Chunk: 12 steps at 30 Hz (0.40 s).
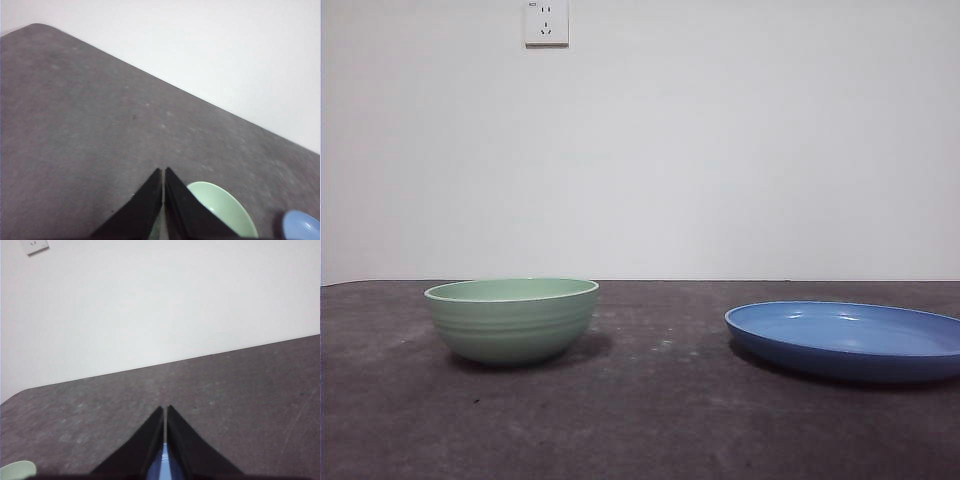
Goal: Place the green bowl on the blue plate
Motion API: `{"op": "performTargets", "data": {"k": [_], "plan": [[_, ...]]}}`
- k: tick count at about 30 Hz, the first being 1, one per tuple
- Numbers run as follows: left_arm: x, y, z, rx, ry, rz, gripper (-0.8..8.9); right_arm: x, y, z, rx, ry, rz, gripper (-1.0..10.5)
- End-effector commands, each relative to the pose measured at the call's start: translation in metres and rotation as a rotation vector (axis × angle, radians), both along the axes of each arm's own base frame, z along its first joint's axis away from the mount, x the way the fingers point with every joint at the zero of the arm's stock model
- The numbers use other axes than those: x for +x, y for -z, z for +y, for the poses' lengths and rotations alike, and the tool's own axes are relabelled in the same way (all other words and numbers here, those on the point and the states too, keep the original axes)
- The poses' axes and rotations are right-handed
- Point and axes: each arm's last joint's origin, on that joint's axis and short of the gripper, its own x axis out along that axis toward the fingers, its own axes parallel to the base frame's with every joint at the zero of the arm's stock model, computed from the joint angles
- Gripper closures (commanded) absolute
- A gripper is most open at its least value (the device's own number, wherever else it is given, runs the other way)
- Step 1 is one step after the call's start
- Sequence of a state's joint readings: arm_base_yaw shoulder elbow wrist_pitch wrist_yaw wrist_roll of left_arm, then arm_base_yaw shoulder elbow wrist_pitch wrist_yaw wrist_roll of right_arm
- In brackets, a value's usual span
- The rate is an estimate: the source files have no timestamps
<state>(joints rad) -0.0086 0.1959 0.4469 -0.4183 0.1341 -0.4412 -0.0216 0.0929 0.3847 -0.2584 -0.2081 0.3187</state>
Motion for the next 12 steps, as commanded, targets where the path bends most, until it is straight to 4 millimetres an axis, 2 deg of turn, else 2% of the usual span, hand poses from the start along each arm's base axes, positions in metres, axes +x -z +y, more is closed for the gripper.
{"op": "performTargets", "data": {"k": [1, 5, 12], "plan": [[0.002, -0.019, -0.001, 0.075, 0.058, 0.006, 8.04, -0.001, -0.019, 0.0, -0.031, -0.003, 0.031, 9.4], [0.009, -0.037, -0.003, 0.142, 0.154, 0.071, 8.04, 0.001, -0.042, 0.001, -0.103, -0.053, 0.139, 9.4], [0.025, -0.055, -0.008, 0.201, 0.36, 0.204, 8.04, 0.013, -0.073, 0.005, -0.186, -0.217, 0.348, 9.4]]}}
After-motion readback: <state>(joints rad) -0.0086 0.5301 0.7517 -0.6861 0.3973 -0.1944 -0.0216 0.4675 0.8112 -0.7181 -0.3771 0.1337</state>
